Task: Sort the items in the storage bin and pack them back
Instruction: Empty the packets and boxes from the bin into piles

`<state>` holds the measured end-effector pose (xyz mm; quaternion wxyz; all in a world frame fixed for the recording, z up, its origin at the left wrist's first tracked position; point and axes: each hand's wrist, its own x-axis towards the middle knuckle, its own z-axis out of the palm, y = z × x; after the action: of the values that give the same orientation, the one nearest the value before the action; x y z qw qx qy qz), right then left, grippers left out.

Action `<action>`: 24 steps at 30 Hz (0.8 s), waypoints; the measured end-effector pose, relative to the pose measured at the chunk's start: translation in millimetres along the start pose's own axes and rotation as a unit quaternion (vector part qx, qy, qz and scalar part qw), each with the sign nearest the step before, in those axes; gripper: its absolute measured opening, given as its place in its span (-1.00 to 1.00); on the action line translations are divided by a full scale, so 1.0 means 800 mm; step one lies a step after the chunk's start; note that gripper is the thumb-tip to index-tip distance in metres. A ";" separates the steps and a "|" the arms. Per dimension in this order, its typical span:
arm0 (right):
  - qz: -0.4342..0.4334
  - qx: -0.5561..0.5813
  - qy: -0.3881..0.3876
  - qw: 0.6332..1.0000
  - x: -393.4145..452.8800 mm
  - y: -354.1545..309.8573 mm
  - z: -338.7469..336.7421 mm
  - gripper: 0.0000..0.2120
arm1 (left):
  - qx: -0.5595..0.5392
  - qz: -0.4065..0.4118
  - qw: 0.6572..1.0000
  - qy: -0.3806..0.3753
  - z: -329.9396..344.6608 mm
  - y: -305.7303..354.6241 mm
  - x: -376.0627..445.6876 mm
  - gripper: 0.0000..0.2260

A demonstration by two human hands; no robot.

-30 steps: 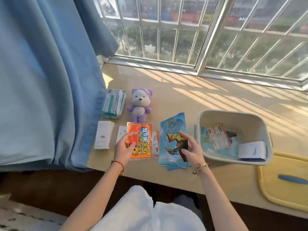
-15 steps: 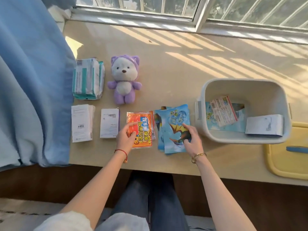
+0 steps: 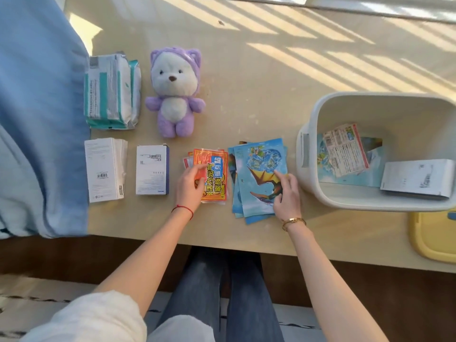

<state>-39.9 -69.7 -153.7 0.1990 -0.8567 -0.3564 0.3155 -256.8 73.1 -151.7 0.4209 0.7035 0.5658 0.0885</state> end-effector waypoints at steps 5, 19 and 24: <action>0.007 -0.070 0.007 0.997 -0.009 -0.008 -0.004 -0.42 | 0.065 -0.001 0.997 0.043 -0.010 0.010 -0.013 -0.69; -0.135 -0.100 0.147 0.975 -0.125 -0.093 -0.127 -0.65 | 0.156 0.168 0.972 0.059 -0.154 0.073 -0.106 -0.74; -0.144 -0.073 0.199 0.967 -0.155 -0.085 -0.190 -0.69 | 0.181 0.208 0.958 0.075 -0.184 0.127 -0.131 -0.74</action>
<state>-37.3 -133.6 43.6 0.2458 -0.8541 -0.4514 0.0796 -308.1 53.6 48.2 0.2150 0.8615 0.4433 0.1228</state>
